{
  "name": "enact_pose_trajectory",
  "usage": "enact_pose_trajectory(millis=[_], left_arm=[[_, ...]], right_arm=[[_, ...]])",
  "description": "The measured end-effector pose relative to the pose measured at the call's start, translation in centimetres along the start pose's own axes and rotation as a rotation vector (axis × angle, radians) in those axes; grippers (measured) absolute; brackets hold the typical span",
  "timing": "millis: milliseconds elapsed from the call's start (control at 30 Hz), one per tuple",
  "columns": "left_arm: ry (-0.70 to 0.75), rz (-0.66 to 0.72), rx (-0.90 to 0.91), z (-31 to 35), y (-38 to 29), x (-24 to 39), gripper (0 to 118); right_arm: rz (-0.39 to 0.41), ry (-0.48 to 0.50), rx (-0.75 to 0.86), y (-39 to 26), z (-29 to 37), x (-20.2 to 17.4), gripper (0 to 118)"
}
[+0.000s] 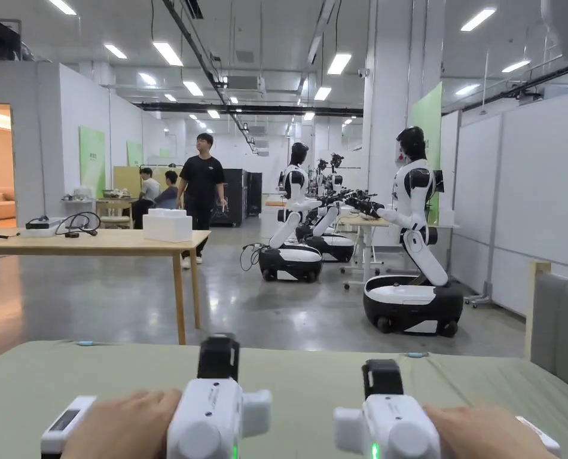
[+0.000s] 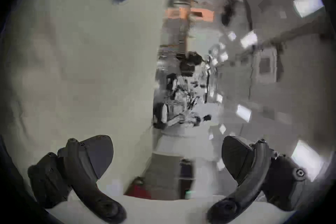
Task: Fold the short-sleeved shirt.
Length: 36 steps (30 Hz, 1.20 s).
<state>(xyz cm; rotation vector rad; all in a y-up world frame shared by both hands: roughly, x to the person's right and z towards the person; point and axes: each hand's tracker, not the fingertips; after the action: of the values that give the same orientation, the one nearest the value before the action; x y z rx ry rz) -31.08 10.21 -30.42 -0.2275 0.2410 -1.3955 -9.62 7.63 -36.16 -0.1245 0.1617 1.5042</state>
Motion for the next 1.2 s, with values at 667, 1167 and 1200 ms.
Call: enact_pose_trajectory(millis=[667,1167,1200], left_arm=[[-0.063,1.393,-0.078,-2.7,-5.6,-5.8,118],[-0.082,1.433,-0.087,-2.9,-4.9,-6.3,115],[-0.095,1.43,-0.084,-2.9,-4.9,-6.3,81]], right_arm=[[-1.499,0.092,0.129,-6.1,3.0,7.0,118],[-1.462,0.05,0.127,-6.0,2.8,7.3,113],[-1.457,0.05,0.125,-6.0,2.8,7.3,68]])
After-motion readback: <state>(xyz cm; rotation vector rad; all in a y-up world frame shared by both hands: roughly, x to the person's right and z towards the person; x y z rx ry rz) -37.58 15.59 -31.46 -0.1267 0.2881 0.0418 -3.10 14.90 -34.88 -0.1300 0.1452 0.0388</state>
